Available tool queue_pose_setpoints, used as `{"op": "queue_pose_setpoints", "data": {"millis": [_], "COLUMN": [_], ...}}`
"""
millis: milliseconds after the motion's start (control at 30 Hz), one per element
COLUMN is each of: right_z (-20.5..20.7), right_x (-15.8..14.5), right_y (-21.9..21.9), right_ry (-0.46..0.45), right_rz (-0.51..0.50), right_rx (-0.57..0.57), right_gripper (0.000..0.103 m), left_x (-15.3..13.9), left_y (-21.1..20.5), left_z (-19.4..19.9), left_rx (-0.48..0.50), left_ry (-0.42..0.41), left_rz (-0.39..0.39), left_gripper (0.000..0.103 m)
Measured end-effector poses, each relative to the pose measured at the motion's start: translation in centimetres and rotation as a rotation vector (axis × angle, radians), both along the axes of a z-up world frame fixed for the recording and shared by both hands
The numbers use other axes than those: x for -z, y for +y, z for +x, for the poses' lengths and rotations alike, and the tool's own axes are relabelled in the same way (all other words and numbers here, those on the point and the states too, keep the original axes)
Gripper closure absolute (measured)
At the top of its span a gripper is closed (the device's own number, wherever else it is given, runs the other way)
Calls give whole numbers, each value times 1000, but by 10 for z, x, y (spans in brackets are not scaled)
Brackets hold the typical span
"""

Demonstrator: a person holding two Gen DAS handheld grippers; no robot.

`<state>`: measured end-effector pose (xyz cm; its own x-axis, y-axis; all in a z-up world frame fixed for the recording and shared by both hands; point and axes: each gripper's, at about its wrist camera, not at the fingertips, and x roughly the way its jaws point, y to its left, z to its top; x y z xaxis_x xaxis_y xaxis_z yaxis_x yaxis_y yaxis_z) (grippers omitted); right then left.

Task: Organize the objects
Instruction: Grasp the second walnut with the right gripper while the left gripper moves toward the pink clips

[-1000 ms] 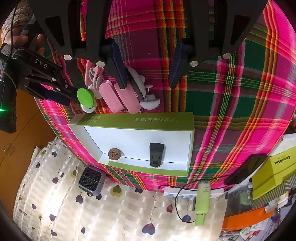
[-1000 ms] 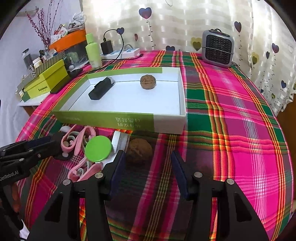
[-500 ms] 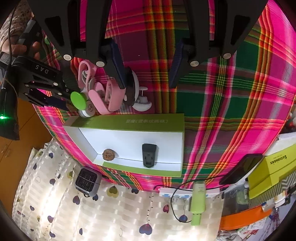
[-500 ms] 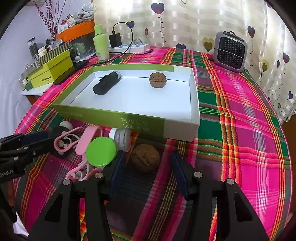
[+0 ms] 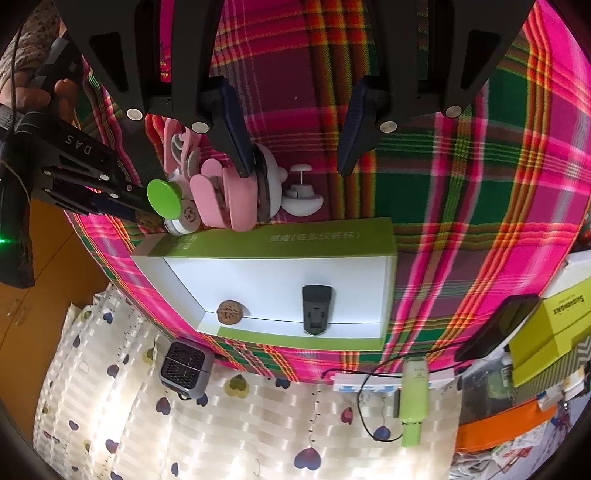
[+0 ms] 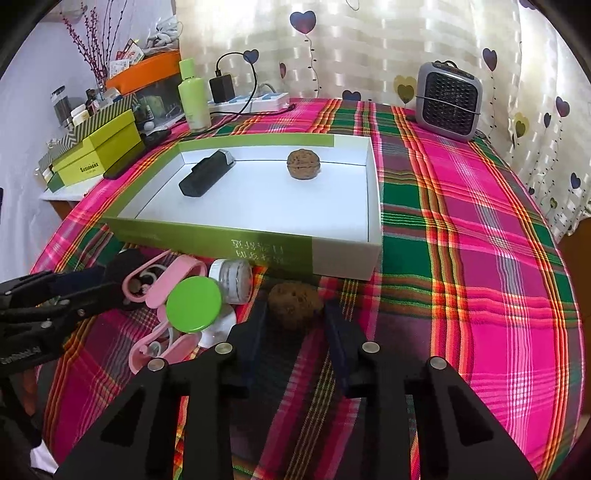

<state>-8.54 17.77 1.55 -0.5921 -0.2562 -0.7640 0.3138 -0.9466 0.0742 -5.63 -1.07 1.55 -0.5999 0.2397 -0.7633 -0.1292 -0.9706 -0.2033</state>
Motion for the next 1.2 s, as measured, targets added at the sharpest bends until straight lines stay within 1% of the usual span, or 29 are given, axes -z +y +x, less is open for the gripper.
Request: {"op": "queue_pose_setpoints", "data": {"millis": [67,200,467,600,733,800,900,1033,1200], "right_z": [1,2,0,0,0,1,1,3,6], "right_x": [0,0,2,2,2,2,1,1,1], "right_y": [-1,-2,0,0,0,0,1,1,1], "right_ry": [3,4,-8,-9,-8,-7,-5,-6,-6], "right_rz": [-1,-1,1,1,1,-1,-5,-10,-2], "right_rx": [-4,-12,-4,-3,-5,-5,-2,-10,-20], "right_gripper": [71,71,71,71,71,71,71,71,71], "left_x": [2,2,0,2,1,3,2,1,-7], "left_y": [1,5,2,-5,-6,-8,-14,-14,-10], "left_z": [-2,-4,-7,-6,-2,-2,-2,5,18], "left_rx": [0,19,1,-17,1,-19,-34,-19,9], "left_ry": [-11,3,17,9,20,15,10,5,30], "left_rz": [-4,-6,2,2,-3,-15,-4,-7,-2], "left_gripper": [57,57,58,58,58,58,58,58,58]}}
